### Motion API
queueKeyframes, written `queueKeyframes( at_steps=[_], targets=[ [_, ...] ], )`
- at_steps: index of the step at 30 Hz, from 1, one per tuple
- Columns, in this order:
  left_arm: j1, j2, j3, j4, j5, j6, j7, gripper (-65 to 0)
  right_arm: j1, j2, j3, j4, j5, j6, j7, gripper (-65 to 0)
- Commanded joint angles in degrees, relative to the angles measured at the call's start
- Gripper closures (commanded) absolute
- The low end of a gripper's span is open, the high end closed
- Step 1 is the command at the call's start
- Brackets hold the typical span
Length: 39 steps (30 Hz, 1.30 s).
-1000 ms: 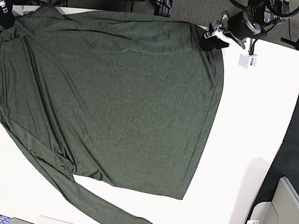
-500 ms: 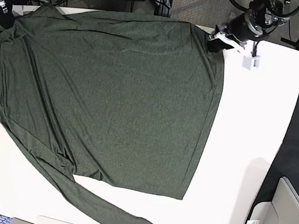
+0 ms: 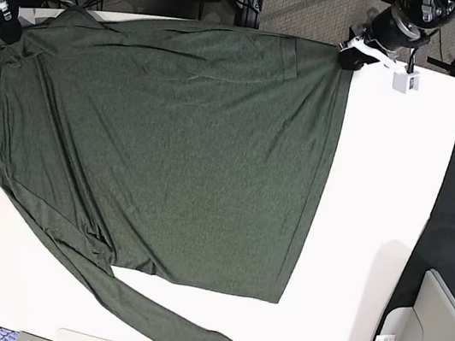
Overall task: Fold the T-shirt properly
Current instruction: 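Lift the shirt edge with both grippers and pull it away from the robot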
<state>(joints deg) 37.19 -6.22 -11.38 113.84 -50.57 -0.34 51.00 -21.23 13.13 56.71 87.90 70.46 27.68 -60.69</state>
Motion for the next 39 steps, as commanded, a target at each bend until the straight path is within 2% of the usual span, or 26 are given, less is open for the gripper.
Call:
queueKeyframes(
  at_steps=[1, 9, 14, 17, 23, 29, 39],
  targets=[
    [0.39, -0.24, -0.18, 1.28, -0.91, -0.14, -0.59, 0.0, 0.00, 1.07, 0.30, 0.76, 1.15, 0.67, 0.86, -0.7],
    [1.80, -0.16, -0.27, 3.74, -0.91, -0.23, -0.67, 0.0, -0.44, 1.34, 0.39, 1.11, 1.41, 0.67, 0.86, -0.7],
    [2.77, -0.16, -1.33, 3.83, -0.99, -0.23, -0.76, 0.0, -0.52, 1.42, 0.57, 1.20, 1.41, 4.36, 0.86, -0.7],
    [2.50, -0.16, -1.41, 3.83, -0.99, -0.23, -0.85, 0.0, 0.00, 1.42, 0.65, 1.20, 1.41, 4.71, 0.86, -0.7],
    [-2.42, -0.16, -1.41, 3.92, -0.99, -0.23, -0.76, 0.0, 3.52, 3.45, 0.65, 0.76, 0.71, 4.71, 1.04, -0.7],
    [-8.22, -0.24, -1.15, 3.65, -0.99, -0.23, -0.23, 0.0, 9.06, 4.77, 0.57, 0.76, -3.95, 4.80, 1.04, -0.7],
    [-17.72, -0.24, -0.45, 1.28, -0.91, -0.23, -0.15, 0.0, 20.40, 3.71, -0.22, -0.21, -13.80, 4.80, 1.13, -0.7]
  ],
)
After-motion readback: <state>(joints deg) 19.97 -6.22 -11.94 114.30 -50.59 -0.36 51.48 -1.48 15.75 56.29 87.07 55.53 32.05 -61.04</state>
